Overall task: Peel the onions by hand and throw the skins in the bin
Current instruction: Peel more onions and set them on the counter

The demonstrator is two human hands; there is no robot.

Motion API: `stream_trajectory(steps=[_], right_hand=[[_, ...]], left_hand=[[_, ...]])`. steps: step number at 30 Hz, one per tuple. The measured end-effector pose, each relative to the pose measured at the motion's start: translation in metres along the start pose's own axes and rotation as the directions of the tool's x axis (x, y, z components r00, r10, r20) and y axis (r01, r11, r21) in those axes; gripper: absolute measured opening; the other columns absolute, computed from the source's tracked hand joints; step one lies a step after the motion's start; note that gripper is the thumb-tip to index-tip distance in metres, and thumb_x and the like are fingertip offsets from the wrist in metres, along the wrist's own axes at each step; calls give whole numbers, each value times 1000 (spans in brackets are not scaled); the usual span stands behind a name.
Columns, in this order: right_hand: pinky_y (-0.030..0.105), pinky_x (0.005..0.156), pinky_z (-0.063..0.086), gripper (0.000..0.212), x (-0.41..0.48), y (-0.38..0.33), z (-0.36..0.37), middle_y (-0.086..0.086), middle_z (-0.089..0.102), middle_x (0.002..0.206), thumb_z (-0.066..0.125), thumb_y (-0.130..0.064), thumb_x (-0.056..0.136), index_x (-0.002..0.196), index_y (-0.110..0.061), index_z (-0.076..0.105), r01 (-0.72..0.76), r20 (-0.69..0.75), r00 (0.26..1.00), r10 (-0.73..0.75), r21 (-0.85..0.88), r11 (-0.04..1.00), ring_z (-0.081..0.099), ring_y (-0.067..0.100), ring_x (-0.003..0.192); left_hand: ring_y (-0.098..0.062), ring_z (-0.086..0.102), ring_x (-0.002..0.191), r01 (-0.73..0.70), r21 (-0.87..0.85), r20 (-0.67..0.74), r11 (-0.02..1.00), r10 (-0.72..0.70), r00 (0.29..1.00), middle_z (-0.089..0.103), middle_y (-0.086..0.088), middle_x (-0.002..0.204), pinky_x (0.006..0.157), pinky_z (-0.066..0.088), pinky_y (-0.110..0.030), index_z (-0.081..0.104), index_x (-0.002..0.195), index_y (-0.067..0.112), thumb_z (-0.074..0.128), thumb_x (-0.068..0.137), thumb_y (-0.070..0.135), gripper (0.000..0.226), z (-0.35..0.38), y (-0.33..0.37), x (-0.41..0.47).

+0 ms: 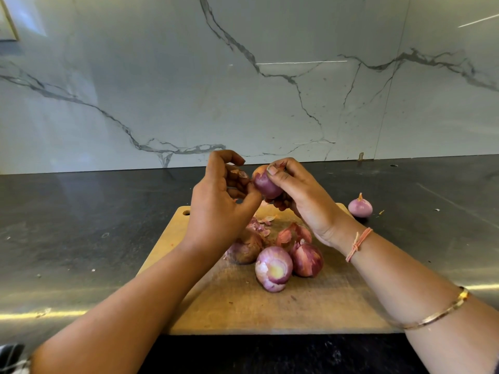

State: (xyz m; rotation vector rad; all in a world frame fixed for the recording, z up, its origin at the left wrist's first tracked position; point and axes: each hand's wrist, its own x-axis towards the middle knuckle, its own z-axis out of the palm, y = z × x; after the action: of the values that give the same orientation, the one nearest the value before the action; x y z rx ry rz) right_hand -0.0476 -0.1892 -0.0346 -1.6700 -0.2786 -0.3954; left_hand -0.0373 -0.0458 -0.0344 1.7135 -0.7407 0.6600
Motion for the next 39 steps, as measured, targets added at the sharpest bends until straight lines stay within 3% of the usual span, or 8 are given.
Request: stream_trajectory(steps=[9,12,17,19,25,31,36,39], right_hand=[[20,54,35,24,1,-1,-2,7,55,91,52,-40,80,90,-20,58,-3,28,1000,2,33,999,49,22,75],[16,52,36,21,1,-1,-4,5,55,89,52,-40,81,88,-21,57,3,17,1000,-4,26,1000,51,17,72],[23,72,46,8,1,0,-5,6,58,92,53,-22,96,94,-15,56,74,-4,997,-74,-16,997,57,13,84],[16,65,44,6,0,0,-4,6,57,86,54,-23,96,93,-17,55,93,-2,996,-94,-65,993,56,11,77],[41,74,45,34,-1,5,-1,25,59,89,59,-53,77,95,-24,57,98,3,995,-99,-146,984,55,21,77],[18,66,42,14,-1,4,-4,3,61,85,60,-33,89,96,-21,60,103,57,994,-99,-88,991,55,7,75],[30,67,38,27,2,2,-4,6,58,92,51,-43,82,93,-20,61,49,52,997,-48,-14,999,52,21,82],[20,63,42,25,3,2,-7,0,61,85,46,-41,83,89,-20,59,40,64,997,-42,29,999,57,9,75]], left_hand=[[1,55,61,53,4,-87,999,-53,995,58,9,75,57,45,-11,45,97,24,65,83,5,31,-3,-12,7],[0,57,65,48,32,-83,998,-45,996,59,10,78,60,46,-10,46,89,33,64,84,6,33,-4,-13,7],[-1,65,76,-25,-79,-10,997,24,1000,63,13,82,69,51,-15,46,93,33,67,81,9,34,0,-5,1],[-2,66,75,-21,-86,-8,996,20,1000,63,12,82,69,53,-17,46,93,33,69,81,9,35,1,-5,0],[-3,61,68,-11,-35,-38,999,10,999,60,8,78,63,49,-14,43,89,32,67,81,4,38,1,-10,3],[-2,58,63,6,-47,-53,999,-8,999,60,6,77,59,48,-15,39,89,33,67,82,5,40,1,-14,6],[-2,55,63,35,9,-69,999,-34,997,58,8,76,58,46,-13,43,84,33,63,84,3,36,-2,-18,8],[-3,57,66,-73,-2,40,997,73,997,59,12,78,59,45,-14,50,88,30,59,84,11,22,-2,-15,5]])
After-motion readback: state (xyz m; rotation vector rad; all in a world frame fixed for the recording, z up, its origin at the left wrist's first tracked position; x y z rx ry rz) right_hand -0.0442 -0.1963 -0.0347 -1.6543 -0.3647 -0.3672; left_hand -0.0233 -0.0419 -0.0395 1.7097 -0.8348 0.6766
